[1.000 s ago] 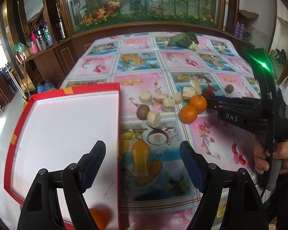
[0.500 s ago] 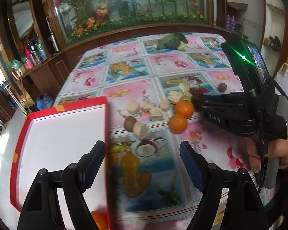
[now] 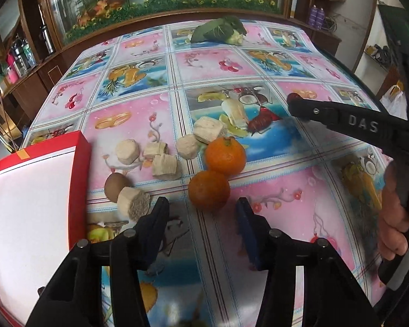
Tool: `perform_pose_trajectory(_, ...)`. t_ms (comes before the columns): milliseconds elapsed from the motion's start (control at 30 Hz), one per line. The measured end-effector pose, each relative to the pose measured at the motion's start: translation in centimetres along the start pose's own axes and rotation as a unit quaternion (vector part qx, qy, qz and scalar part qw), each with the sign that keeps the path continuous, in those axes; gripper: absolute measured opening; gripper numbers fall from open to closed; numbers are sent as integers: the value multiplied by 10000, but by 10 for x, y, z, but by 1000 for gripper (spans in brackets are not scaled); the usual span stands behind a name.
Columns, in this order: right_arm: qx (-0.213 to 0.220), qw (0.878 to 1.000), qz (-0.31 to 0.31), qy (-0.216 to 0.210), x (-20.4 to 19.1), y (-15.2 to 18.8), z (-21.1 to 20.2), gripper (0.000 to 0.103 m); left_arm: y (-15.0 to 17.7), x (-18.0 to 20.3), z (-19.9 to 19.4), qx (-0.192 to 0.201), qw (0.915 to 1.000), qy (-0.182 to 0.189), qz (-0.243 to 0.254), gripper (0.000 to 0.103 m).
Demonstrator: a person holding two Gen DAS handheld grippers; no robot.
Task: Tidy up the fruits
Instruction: 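Grasp a second orange with left tool while right tool grasps another red date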
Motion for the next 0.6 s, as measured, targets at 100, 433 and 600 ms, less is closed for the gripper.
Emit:
perform_pose_trajectory(100, 45, 10000, 62, -30, 2, -2, -3, 19, -5, 3, 4, 18, 10000, 82, -14, 43)
perform_pose_trajectory(433, 85, 9998, 202, -9, 7, -3, -4, 19, -5, 1, 6, 93, 9997, 153, -181, 30)
perform_pose_trajectory(600, 188, 9995, 221, 79, 10, -3, -5, 19, -1, -1, -22, 366, 9990, 90, -225, 30)
Point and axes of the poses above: each gripper's, at about its wrist camera, not at the fingertips, and z roughly the way its jaws point, x to its right, y to its underside, the point moved 4 cm from there along z, roughly the way its jaws point, and after that the axes turned 11 degrees about y, right-handed, at the moved point
